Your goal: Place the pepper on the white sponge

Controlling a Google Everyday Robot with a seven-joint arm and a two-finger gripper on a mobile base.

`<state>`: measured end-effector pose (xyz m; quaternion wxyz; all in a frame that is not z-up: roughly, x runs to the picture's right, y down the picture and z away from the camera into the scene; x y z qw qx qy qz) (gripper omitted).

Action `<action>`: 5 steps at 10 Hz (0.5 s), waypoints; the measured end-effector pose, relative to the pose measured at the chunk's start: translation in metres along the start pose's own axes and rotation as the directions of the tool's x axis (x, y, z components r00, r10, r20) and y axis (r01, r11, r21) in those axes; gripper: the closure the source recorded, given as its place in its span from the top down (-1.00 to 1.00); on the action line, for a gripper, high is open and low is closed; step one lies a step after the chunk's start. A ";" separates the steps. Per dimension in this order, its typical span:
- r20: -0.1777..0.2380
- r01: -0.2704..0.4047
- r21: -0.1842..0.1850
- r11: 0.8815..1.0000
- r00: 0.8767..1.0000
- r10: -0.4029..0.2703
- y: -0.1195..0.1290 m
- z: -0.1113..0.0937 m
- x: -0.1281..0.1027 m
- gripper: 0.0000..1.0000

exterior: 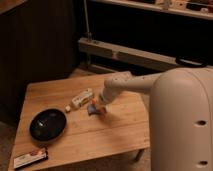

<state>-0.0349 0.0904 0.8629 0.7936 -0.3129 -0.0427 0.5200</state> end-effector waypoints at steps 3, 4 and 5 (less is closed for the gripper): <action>0.027 -0.003 -0.009 1.000 1.000 0.004 0.003 0.002 -0.006 0.36; 0.028 -0.011 -0.009 1.000 1.000 0.011 0.002 0.003 -0.006 0.36; 0.027 -0.015 -0.008 1.000 1.000 0.016 0.002 0.004 -0.006 0.36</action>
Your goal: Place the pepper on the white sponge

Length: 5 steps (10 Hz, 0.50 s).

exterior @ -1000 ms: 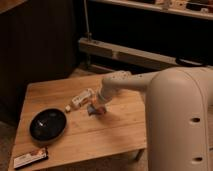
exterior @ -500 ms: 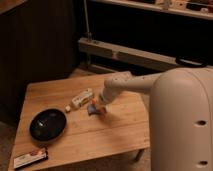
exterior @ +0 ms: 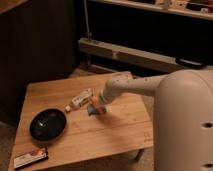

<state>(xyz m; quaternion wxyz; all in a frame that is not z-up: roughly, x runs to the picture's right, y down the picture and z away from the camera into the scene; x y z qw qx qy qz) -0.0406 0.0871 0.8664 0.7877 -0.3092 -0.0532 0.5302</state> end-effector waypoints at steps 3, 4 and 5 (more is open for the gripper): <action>0.002 -0.009 0.007 1.000 1.000 0.009 0.001 0.003 -0.002 0.36; 0.006 -0.013 0.011 1.000 1.000 0.013 0.000 0.003 -0.002 0.36; 0.025 -0.024 0.013 1.000 0.999 0.023 0.000 0.000 -0.001 0.36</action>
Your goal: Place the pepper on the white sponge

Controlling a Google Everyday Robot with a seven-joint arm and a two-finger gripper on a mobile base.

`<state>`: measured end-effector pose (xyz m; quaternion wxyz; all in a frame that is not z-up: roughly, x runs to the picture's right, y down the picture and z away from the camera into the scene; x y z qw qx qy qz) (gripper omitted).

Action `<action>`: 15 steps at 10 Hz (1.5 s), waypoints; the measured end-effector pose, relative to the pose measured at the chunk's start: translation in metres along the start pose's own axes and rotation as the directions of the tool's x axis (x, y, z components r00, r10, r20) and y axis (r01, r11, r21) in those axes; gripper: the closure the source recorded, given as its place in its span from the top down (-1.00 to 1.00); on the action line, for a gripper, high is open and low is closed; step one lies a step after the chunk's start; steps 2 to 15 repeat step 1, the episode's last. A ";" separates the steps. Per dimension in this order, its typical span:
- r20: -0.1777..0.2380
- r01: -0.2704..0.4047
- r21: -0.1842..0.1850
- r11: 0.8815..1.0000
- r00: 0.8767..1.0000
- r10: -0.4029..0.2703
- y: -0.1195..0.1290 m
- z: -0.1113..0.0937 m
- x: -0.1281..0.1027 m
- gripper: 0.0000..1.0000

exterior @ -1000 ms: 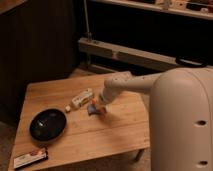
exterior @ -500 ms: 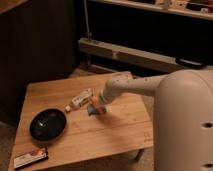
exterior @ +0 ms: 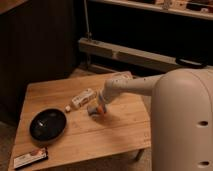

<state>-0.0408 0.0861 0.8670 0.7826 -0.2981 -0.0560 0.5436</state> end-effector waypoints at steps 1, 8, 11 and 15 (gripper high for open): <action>0.033 -0.010 -0.002 1.000 0.999 0.010 -0.003 -0.006 0.001 0.36; 0.033 -0.010 -0.002 1.000 0.999 0.010 -0.003 -0.006 0.001 0.36; 0.033 -0.010 -0.002 1.000 0.999 0.010 -0.003 -0.006 0.001 0.36; 0.033 -0.010 -0.002 1.000 0.999 0.010 -0.003 -0.006 0.001 0.36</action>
